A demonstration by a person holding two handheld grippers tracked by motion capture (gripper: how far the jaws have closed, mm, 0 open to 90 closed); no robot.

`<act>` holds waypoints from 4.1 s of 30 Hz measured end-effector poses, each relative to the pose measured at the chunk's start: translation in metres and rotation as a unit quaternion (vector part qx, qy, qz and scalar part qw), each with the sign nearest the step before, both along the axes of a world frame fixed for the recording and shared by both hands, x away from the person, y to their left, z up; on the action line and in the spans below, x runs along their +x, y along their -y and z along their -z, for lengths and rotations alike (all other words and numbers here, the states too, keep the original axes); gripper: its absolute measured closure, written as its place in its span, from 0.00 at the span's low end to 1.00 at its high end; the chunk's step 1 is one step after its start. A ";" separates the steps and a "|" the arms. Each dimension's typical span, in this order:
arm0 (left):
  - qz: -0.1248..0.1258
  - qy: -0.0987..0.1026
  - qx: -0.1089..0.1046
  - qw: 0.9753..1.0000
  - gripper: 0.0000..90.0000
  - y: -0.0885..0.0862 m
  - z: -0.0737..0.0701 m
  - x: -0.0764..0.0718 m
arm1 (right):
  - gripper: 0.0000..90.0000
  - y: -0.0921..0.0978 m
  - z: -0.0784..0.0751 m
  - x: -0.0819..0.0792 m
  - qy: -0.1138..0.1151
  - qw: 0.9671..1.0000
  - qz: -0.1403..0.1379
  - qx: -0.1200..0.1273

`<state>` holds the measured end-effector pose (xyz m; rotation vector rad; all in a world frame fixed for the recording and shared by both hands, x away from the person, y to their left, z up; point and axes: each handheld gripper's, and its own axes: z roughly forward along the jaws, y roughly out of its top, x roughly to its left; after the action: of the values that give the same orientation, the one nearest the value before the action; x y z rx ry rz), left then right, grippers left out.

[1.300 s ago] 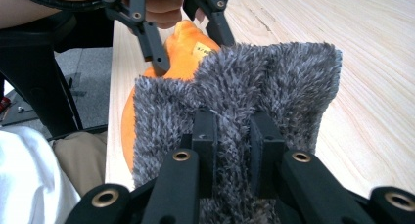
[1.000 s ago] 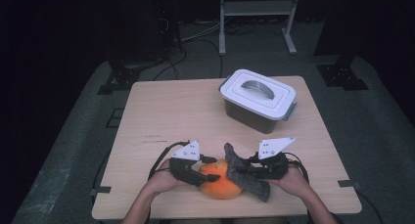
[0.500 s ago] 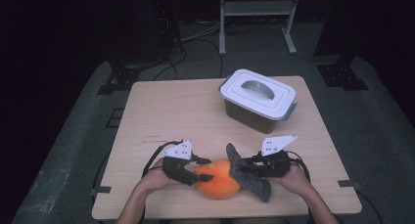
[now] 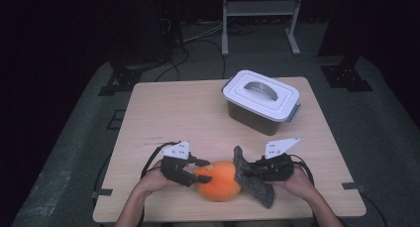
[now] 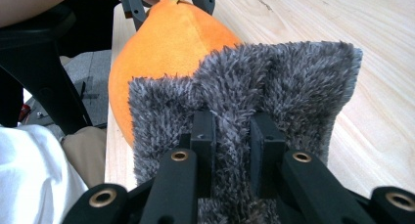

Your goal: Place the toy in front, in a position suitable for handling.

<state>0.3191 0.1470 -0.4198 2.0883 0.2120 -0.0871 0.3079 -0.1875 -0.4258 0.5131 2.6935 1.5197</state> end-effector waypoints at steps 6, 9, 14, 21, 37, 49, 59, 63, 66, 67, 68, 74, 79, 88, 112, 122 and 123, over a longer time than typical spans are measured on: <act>-0.005 -0.012 -0.007 1.000 0.50 -0.005 0.001 0.002 | 0.83 0.011 0.002 0.004 -0.002 0.999 0.026 -0.030; -0.001 -0.012 -0.008 1.000 0.50 -0.003 0.002 0.002 | 0.83 0.015 -0.007 0.004 0.009 0.999 0.037 0.003; -0.001 -0.013 -0.007 1.000 0.50 -0.003 0.002 0.002 | 0.83 0.009 -0.009 0.002 0.006 0.999 0.023 0.025; -0.006 -0.010 -0.003 1.000 0.49 -0.001 0.000 0.002 | 0.83 0.001 0.000 0.001 0.008 0.999 0.016 -0.034; -0.001 0.006 -0.005 1.000 0.51 0.012 -0.002 -0.003 | 0.83 -0.006 -0.016 -0.004 0.027 1.000 0.002 -0.015; -0.019 0.006 0.000 1.000 0.29 0.027 -0.006 -0.007 | 0.82 -0.013 -0.020 -0.010 0.040 0.999 -0.007 -0.004; -0.023 0.008 -0.011 1.000 0.46 0.020 -0.005 -0.005 | 0.83 0.000 -0.020 -0.008 0.043 0.999 0.005 -0.010; -0.036 0.020 -0.019 0.999 0.53 0.029 -0.009 -0.007 | 0.83 0.000 -0.045 -0.012 0.068 0.996 0.010 0.058; -0.042 0.028 -0.018 0.999 0.53 0.034 -0.010 -0.009 | 0.83 -0.010 -0.047 -0.015 0.079 0.996 0.009 0.049; -0.045 0.030 -0.018 0.998 0.53 0.034 -0.010 -0.010 | 0.83 -0.012 -0.042 -0.014 0.077 0.996 0.008 0.038; -0.048 0.031 -0.016 0.998 0.51 0.035 -0.009 -0.010 | 0.83 -0.015 -0.036 -0.013 0.070 0.997 0.007 0.027; -0.058 0.016 -0.025 0.998 0.26 0.034 -0.006 -0.007 | 0.83 -0.012 -0.024 -0.010 0.058 0.998 0.007 0.015; -0.048 -0.020 -0.012 0.999 0.18 0.029 0.006 -0.001 | 0.83 0.002 -0.019 -0.006 0.045 0.999 0.022 0.014; -0.065 0.038 0.002 0.997 0.52 0.030 -0.018 -0.008 | 0.84 0.005 -0.045 -0.012 0.081 0.994 0.032 0.070; -0.098 0.039 -0.030 0.994 0.37 0.024 -0.022 -0.006 | 0.83 -0.010 -0.024 -0.007 0.064 0.997 0.023 0.034; -0.079 -0.023 -0.038 0.996 0.25 0.018 -0.004 0.004 | 0.83 -0.001 -0.018 -0.004 0.055 0.998 0.029 0.023; -0.079 -0.015 -0.037 0.996 0.32 0.019 -0.004 0.003 | 0.83 0.000 -0.019 -0.004 0.056 0.998 0.029 0.022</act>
<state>0.3220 0.1284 -0.4154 1.9902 0.3856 -0.0307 0.3036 -0.1870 -0.4072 0.4891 2.5447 1.5474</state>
